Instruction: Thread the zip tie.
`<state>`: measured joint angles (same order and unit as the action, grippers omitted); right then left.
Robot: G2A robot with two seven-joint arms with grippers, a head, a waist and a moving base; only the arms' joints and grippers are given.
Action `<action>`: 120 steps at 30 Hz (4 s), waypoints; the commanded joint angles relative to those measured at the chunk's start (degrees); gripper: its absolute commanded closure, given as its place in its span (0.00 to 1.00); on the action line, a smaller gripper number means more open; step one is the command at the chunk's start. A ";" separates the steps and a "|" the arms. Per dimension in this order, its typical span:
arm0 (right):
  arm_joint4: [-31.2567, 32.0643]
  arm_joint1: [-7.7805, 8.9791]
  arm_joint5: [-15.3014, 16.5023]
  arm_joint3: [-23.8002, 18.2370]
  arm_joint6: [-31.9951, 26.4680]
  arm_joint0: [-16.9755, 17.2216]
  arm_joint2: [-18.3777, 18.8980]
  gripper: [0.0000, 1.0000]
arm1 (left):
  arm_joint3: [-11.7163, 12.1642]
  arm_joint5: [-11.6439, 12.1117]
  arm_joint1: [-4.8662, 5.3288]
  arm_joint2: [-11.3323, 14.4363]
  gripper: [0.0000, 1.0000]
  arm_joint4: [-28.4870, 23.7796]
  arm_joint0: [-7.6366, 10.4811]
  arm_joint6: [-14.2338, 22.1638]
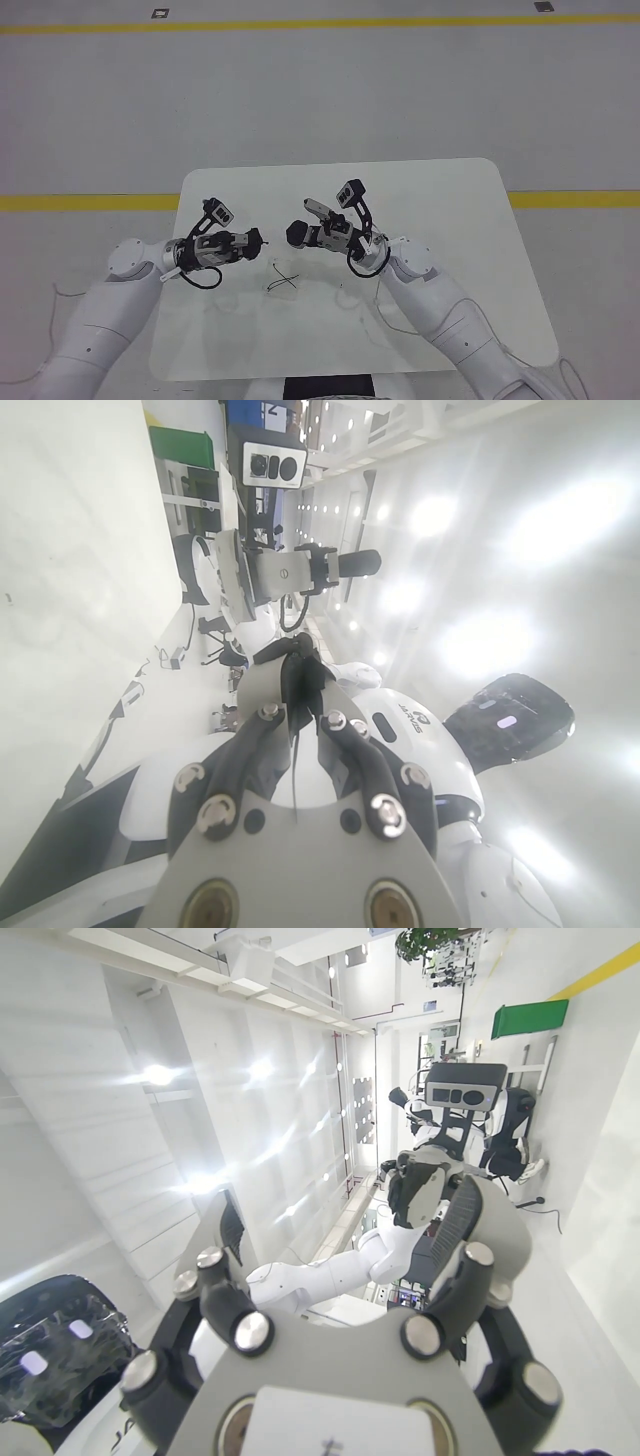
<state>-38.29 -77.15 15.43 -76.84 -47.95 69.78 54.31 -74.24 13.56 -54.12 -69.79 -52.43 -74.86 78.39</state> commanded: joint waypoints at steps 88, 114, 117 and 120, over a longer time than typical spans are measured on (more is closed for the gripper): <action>76.73 -5.46 -16.19 -1.90 -15.26 -23.30 -29.38 0.00 | 2.56 5.92 3.44 -7.80 1.00 -10.39 -1.85 1.25; 77.29 -12.52 -17.16 11.19 -12.03 -26.54 -34.92 0.00 | 2.56 5.92 3.44 -7.80 1.00 -10.39 -1.85 1.25; 80.06 -12.57 -19.73 9.55 -13.56 -26.29 -35.28 0.00 | 2.56 5.92 3.44 -7.80 1.00 -10.39 -1.85 1.25; 81.93 -12.60 -21.10 8.48 -14.45 -25.89 -35.28 0.40 | 2.56 5.92 3.44 -7.80 1.00 -10.39 -1.85 1.25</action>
<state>43.04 -89.75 -5.25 -68.07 -62.19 43.75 18.97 -71.68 19.48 -50.69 -77.59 -62.82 -76.71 79.64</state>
